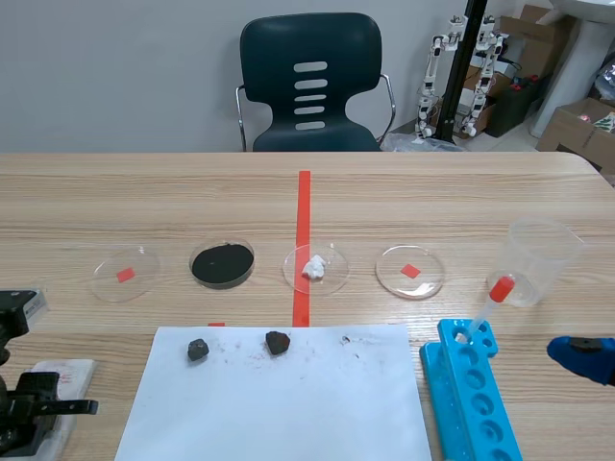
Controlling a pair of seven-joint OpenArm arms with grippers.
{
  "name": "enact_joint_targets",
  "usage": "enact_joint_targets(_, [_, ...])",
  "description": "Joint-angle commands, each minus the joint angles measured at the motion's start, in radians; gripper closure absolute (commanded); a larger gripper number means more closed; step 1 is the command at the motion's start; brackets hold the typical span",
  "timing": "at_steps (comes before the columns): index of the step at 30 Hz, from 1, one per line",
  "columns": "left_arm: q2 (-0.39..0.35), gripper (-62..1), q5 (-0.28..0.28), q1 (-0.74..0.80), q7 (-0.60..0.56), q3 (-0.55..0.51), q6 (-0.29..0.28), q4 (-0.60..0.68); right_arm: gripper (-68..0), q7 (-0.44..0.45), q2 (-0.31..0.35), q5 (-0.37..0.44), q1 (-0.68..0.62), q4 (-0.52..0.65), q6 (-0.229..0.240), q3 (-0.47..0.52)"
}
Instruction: Rub the mineral on the streak plate below the first streak
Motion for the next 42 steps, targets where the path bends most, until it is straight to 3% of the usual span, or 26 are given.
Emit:
enact_joint_targets(1, [-0.003,-13.0,0.035,-0.003,0.013,-0.001,0.008,0.006,-67.9,0.015,0.0,0.014,0.001,0.008,0.001,0.001])
enact_joint_targets(5, [-0.003,-13.0,0.097,-0.003,0.032,-0.001,0.026,0.006,-67.9,0.015,0.0,0.014,0.001,0.008,0.001,0.001])
enact_joint_targets(8, [-0.003,-13.0,0.087,-0.003,0.027,-0.001,0.026,0.006,-67.9,0.015,0.0,0.014,0.001,0.008,0.001,0.001])
enact_joint_targets(15, [-0.003,-13.0,-0.138,-0.003,-0.025,-0.001,-0.042,0.006,-67.9,0.015,0.0,0.014,0.001,0.008,0.001,0.001])
enact_joint_targets(17, [-0.003,-13.0,-0.176,-0.003,-0.025,-0.001,-0.058,0.006,-67.9,0.015,0.0,0.014,0.001,0.008,0.001,0.001])
enact_joint_targets(19, [-0.003,-13.0,-0.179,-0.003,-0.025,-0.001,-0.058,0.006,-67.9,0.015,0.0,0.014,0.001,0.008,0.001,0.001])
enact_joint_targets(22, [-0.003,-13.0,-0.134,-0.003,-0.012,-0.001,-0.056,0.006,-67.9,0.015,0.0,0.014,0.001,0.008,0.001,0.001])
enact_joint_targets(29, [-0.007,-13.0,0.071,-0.003,0.051,-0.001,-0.022,0.006,-67.9,0.015,0.0,0.014,0.001,0.008,0.001,0.001])
enact_joint_targets(33, [-0.006,-13.0,0.094,-0.003,0.051,-0.001,-0.023,0.006,-67.9,0.015,0.0,0.014,0.001,0.008,0.001,0.001])
enact_joint_targets(35, [-0.006,-13.0,0.068,-0.003,0.05,-0.001,-0.024,0.006,-67.9,0.015,0.0,0.014,0.001,0.008,0.001,0.001])
enact_joint_targets(42, [-0.006,-13.0,-0.12,-0.011,0.048,-0.001,-0.059,0.006,-67.9,0.015,0.0,0.014,0.001,0.008,0.001,0.001])
